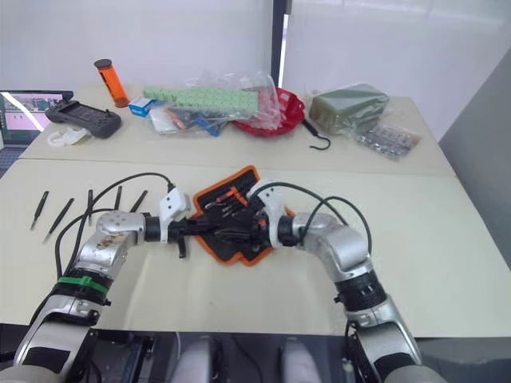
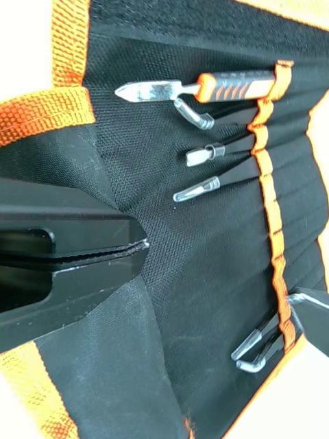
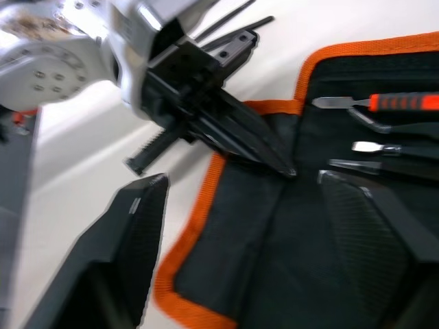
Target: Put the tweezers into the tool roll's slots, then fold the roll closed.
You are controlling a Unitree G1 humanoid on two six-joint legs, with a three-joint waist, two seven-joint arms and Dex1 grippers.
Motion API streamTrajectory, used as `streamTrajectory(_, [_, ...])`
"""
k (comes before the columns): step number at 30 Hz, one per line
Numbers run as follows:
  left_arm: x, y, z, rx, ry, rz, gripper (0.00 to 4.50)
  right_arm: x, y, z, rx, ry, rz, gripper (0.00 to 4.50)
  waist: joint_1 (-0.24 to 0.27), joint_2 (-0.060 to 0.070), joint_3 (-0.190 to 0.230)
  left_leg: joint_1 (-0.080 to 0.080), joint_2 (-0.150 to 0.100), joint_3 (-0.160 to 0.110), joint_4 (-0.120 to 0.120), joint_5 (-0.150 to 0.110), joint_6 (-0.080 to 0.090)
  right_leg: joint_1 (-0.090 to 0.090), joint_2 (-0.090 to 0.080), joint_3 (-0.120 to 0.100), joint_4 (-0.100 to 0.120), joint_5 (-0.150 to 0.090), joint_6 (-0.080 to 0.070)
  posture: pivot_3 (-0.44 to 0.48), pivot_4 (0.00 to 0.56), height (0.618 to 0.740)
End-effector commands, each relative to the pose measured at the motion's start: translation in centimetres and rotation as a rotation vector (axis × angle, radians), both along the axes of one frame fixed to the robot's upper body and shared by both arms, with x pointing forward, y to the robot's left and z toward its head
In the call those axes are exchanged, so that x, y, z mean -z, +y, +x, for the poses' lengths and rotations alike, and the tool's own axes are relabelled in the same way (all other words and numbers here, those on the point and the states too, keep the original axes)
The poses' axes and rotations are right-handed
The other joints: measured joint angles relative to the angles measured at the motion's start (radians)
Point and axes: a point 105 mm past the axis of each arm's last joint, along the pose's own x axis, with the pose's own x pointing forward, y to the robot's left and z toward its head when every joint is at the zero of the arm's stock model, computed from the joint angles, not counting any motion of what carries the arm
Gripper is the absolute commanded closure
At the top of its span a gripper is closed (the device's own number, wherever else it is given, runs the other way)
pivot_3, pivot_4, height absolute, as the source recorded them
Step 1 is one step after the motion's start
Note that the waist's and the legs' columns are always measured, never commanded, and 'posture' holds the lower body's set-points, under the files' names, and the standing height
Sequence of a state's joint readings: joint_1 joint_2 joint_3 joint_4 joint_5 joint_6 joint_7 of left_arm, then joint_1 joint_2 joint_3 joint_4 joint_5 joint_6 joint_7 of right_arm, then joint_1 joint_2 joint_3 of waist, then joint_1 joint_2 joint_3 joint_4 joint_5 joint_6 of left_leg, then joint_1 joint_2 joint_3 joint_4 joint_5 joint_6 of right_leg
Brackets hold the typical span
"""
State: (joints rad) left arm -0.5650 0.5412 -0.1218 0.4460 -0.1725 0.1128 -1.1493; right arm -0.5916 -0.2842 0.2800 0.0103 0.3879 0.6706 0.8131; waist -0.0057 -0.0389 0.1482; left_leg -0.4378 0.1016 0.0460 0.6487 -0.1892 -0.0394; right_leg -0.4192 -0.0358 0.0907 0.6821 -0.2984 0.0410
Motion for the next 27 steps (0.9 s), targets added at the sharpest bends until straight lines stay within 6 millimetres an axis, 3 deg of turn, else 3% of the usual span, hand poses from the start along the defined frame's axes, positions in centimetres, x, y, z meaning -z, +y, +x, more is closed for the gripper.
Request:
streamTrajectory(1, [-0.3,0.8,0.7,-0.052,-0.016,-0.003,4.50,-0.8,0.9,0.7,-0.068,-0.083,0.033,2.34,-0.003,0.000,0.000,0.000,0.000,0.000,0.000,0.000,0.000,0.000,0.000,0.000,0.000,0.000,0.000,0.000,0.150,0.737])
streamTrajectory(7, [-0.3,0.8,0.7,-0.048,-0.011,0.001,4.50,0.1,1.4,2.0,-0.102,-0.105,0.010,4.42,-0.004,0.000,0.000,0.000,0.000,0.000,0.000,0.000,0.000,0.000,0.000,0.000,0.000,0.000,0.000,0.000,0.150,0.737])
streamTrajectory(15, [-0.2,1.0,0.8,-0.037,-0.005,0.021,4.50,2.8,2.8,2.6,-0.141,-0.104,-0.061,4.47,-0.006,0.000,0.000,0.000,0.000,0.000,0.000,0.000,0.000,0.000,0.000,0.000,0.001,0.000,0.000,0.000,0.150,0.737])
streamTrajectory(18, [0.1,1.3,1.1,-0.048,-0.001,0.046,4.50,4.7,2.8,2.8,-0.126,-0.090,-0.121,4.47,-0.007,0.000,0.000,0.000,0.000,0.000,0.000,0.000,0.000,0.000,0.000,0.000,0.001,0.000,0.000,0.000,0.150,0.737])
streamTrajectory(24, [0.1,1.7,1.4,-0.064,0.012,0.049,4.50,7.3,1.6,1.0,-0.220,-0.036,-0.203,4.47,-0.005,0.000,0.000,0.005,0.000,0.000,-0.001,0.001,-0.001,0.005,0.000,0.000,0.002,0.000,0.000,0.000,0.150,0.737])
streamTrajectory(27, [-0.2,2.0,1.8,-0.082,0.015,0.036,4.50,8.4,0.8,-0.4,-0.267,0.012,-0.228,4.47,-0.006,0.000,0.000,0.015,0.000,0.001,-0.004,0.000,0.000,0.015,0.000,-0.001,-0.002,0.000,0.000,0.000,0.150,0.737])
